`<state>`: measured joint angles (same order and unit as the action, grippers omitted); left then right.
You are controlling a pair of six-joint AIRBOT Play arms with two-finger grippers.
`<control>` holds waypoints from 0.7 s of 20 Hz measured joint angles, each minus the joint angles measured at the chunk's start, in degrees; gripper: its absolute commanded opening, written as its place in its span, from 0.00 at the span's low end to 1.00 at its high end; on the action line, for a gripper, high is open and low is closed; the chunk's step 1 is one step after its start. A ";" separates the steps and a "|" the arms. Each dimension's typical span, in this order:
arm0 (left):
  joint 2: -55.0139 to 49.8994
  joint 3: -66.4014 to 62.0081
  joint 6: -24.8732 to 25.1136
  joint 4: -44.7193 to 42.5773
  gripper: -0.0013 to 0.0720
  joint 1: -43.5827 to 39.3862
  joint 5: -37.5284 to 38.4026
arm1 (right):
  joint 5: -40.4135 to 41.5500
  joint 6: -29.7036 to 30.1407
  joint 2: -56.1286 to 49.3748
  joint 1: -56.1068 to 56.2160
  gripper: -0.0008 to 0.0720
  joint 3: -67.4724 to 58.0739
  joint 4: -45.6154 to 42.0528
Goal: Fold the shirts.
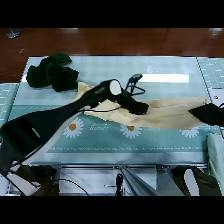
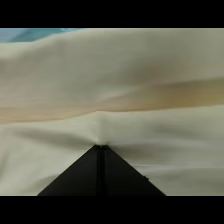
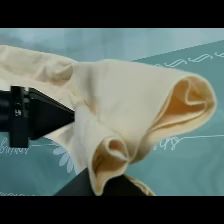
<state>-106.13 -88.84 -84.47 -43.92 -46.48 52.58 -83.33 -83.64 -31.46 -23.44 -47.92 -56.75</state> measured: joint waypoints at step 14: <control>-0.42 -12.09 -3.87 9.18 0.05 14.91 5.62 | 2.16 0.39 -0.11 0.13 0.04 0.02 7.13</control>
<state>-106.54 -100.92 -88.33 -34.74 -31.57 58.19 -81.17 -83.24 -31.57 -23.31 -47.90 -49.63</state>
